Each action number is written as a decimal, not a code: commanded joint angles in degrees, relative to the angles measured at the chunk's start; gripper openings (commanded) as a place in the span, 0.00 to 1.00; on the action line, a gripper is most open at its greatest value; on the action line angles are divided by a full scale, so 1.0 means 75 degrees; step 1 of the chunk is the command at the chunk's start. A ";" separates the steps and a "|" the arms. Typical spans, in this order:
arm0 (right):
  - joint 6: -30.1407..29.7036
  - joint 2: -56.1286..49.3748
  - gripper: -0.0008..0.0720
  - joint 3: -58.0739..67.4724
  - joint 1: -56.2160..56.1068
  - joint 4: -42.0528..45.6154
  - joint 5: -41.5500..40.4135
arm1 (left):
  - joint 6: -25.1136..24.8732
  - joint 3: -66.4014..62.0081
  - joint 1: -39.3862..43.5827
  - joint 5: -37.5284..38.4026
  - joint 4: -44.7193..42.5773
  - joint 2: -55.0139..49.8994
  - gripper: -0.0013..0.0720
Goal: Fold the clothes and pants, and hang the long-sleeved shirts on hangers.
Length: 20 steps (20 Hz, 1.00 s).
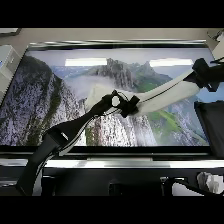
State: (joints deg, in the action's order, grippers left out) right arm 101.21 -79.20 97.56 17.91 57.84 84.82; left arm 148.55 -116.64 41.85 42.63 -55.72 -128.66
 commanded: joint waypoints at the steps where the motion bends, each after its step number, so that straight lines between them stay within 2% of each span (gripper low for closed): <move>1: 0.0023 0.0052 0.06 0.0006 0.0006 -0.0609 -0.0117 | -0.0087 -0.0009 0.0140 -0.0087 0.0836 -0.0233 0.04; 5: 0.0026 0.0052 0.06 0.0006 0.0006 -0.0711 -0.0134 | -0.0032 -0.0012 0.0149 -0.0114 0.0886 -0.0274 0.04; 6: 0.0026 0.0052 0.06 0.0006 0.0006 -0.0790 -0.0157 | -0.0204 -0.0012 0.0125 -0.0204 0.1139 -0.0251 0.04; 8: 0.0119 0.0052 0.06 0.0006 -0.0032 -0.0991 -0.0210 | -0.1137 -0.0163 -0.0020 -0.0283 0.1856 -0.0125 0.04; 10: 0.0256 0.0050 0.06 0.0003 -0.0300 -0.0973 -0.0338 | -0.1813 -0.0262 -0.0323 -0.0134 0.1859 0.0297 0.04; 15: 0.1113 -0.0079 0.06 0.0003 -0.1754 -0.0571 -0.1542 | -0.3226 -0.0259 -0.1859 0.1035 0.0982 0.2060 0.04; 20: 0.2133 -0.0944 0.06 0.0003 -0.3695 -0.0195 -0.2844 | -0.3622 -0.0242 -0.3500 0.2471 -0.0280 0.3885 0.04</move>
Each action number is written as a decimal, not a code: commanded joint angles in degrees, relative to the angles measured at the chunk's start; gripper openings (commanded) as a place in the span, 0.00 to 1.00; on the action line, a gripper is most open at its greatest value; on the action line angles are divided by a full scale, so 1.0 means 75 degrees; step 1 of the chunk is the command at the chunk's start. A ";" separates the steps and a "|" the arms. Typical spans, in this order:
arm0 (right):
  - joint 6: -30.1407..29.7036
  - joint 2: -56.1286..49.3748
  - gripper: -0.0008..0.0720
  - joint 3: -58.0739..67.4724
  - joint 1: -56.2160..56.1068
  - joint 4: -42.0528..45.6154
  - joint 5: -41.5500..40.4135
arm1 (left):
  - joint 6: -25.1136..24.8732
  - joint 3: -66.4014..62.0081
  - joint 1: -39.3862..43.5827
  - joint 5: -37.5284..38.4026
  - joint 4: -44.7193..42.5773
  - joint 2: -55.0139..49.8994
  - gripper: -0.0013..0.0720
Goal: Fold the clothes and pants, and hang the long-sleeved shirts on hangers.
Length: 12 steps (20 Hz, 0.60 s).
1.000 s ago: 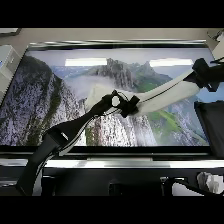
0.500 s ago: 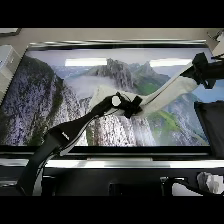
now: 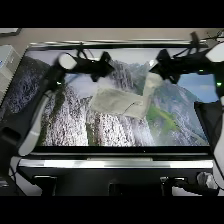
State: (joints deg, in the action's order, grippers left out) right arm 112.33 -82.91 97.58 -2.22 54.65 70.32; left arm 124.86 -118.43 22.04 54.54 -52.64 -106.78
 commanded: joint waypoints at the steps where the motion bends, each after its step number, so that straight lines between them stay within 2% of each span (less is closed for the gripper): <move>1: 0.0816 -0.0685 0.06 0.0000 -0.1361 0.0227 -0.1209 | -0.0548 -0.0003 -0.1166 0.1119 -0.0796 0.1306 0.04; 7: 0.1719 -0.2177 0.06 0.0003 -0.2940 -0.0038 -0.3203 | -0.0903 -0.0003 -0.2498 0.2090 -0.0935 0.2512 0.04; 12: 0.1714 -0.2993 0.06 0.0003 -0.3401 -0.1268 -0.4438 | -0.1399 0.0055 -0.2958 0.2541 -0.0944 0.2611 0.04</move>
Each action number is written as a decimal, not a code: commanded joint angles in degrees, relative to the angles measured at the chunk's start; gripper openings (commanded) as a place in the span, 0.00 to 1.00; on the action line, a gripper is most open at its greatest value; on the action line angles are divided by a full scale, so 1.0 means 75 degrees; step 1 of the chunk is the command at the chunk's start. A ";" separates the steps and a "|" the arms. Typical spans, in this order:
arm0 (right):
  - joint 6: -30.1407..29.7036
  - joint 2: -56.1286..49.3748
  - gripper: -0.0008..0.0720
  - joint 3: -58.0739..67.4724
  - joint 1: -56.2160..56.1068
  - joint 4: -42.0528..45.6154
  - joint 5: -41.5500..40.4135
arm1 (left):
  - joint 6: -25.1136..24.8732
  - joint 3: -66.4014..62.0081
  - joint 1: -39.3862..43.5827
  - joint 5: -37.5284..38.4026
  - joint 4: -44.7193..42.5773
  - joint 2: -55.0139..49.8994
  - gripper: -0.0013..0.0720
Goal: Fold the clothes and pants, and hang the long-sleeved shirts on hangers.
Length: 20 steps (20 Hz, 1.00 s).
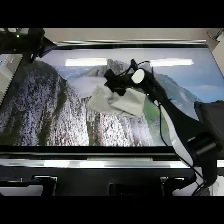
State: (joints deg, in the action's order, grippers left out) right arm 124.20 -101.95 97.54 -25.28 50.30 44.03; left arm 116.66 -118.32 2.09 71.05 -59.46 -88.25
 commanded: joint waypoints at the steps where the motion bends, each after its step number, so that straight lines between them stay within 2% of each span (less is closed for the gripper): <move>1: 0.0134 -0.0551 0.06 0.0009 -0.0361 -0.0819 -0.1105 | -0.0309 0.0090 -0.0306 0.0376 -0.0047 0.0140 0.04; 6: 0.0157 -0.0985 0.06 0.0009 -0.0595 -0.1236 -0.1687 | -0.0487 0.0405 -0.0329 0.0388 -0.0085 0.0131 0.04; 7: 0.0154 -0.1067 0.11 0.0009 -0.0656 -0.1387 -0.1985 | -0.0510 0.0434 -0.0329 0.0388 -0.0111 0.0131 0.04; 9: 0.0154 -0.1192 0.56 0.0009 -0.0813 -0.1757 -0.2675 | -0.0565 0.0487 -0.0329 0.0388 -0.0224 0.0131 0.04; 10: 0.0143 -0.1192 0.70 0.0009 -0.0898 -0.1859 -0.2836 | -0.0565 0.0487 -0.0332 0.0388 -0.0251 0.0131 0.04; 14: -0.0248 -0.0842 0.71 0.0009 -0.0659 -0.1874 -0.3066 | -0.0577 0.0487 -0.0332 0.0382 -0.0370 0.0131 0.05; 16: -0.0664 -0.0434 0.71 0.0009 -0.0119 -0.1836 -0.2538 | -0.0723 0.0487 -0.0329 0.0385 -0.0423 0.0134 0.05; 18: -0.1513 0.0085 0.74 0.0009 0.0734 -0.1746 -0.1145 | -0.0793 0.0487 -0.0332 0.0388 -0.0425 0.0134 0.05; 20: -0.2020 0.0478 0.98 0.0009 0.1743 -0.1265 0.0924 | -0.0796 0.0487 -0.0332 0.0391 -0.0425 0.0134 0.05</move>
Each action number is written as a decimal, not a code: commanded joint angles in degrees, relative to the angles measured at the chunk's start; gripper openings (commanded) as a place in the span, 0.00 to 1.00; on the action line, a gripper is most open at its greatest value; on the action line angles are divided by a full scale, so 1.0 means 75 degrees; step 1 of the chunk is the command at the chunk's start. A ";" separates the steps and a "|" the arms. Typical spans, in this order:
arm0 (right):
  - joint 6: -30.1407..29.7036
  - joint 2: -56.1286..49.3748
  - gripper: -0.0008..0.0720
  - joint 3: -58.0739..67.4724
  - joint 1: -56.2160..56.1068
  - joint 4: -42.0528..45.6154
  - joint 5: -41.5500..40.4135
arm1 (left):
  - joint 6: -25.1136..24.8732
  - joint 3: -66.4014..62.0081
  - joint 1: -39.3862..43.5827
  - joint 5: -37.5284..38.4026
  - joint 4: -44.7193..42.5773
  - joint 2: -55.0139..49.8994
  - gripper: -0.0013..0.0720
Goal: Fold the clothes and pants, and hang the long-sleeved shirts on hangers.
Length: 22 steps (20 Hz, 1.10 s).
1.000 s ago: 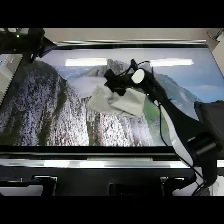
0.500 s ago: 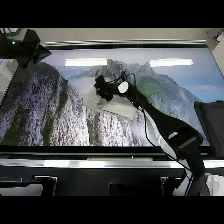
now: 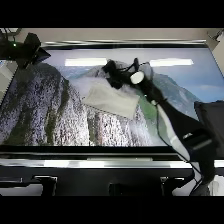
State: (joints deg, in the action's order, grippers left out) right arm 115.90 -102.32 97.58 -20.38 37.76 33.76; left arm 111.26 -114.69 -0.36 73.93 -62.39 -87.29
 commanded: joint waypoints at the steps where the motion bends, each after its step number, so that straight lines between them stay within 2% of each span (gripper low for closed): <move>1: -0.1411 0.0644 0.98 0.0003 0.1620 0.0697 0.3418 | -0.0076 0.0003 -0.0006 0.0006 -0.0035 0.0006 0.05; 3: -0.2375 0.0682 0.98 -0.0003 0.2541 0.1209 0.5263 | -0.0076 0.0003 -0.0006 0.0006 -0.0035 0.0006 0.05; 4: -0.2868 0.0673 0.98 -0.0050 0.2908 0.1478 0.5852 | -0.0076 0.0003 -0.0006 0.0012 -0.0035 0.0006 0.05; 6: -0.3378 0.0667 0.98 -0.0423 0.3404 0.1731 0.6167 | -0.0073 0.0003 -0.0006 0.0035 -0.0090 0.0006 0.05; 9: -0.3931 0.0650 0.98 -0.1495 0.3532 0.1612 0.5869 | -0.0073 0.0003 -0.0006 0.0079 -0.0181 0.0006 0.05; 14: -0.4657 0.0635 0.98 -0.3357 0.3491 0.0420 0.4590 | -0.0070 0.0003 -0.0003 0.0099 -0.0178 0.0006 0.05; 17: -0.5123 0.0562 0.99 -0.3745 0.3480 -0.0513 0.4176 | -0.0070 0.0003 -0.0003 0.0099 -0.0184 0.0003 0.05; 22: -0.5176 0.0195 0.99 -0.3759 0.2873 -0.0749 0.3643 | -0.0070 0.0003 -0.0006 0.0099 -0.0303 0.0003 0.05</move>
State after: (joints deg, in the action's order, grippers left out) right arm 78.37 -99.48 70.13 3.55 34.48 63.96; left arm 110.74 -114.69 -0.36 74.67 -64.14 -87.26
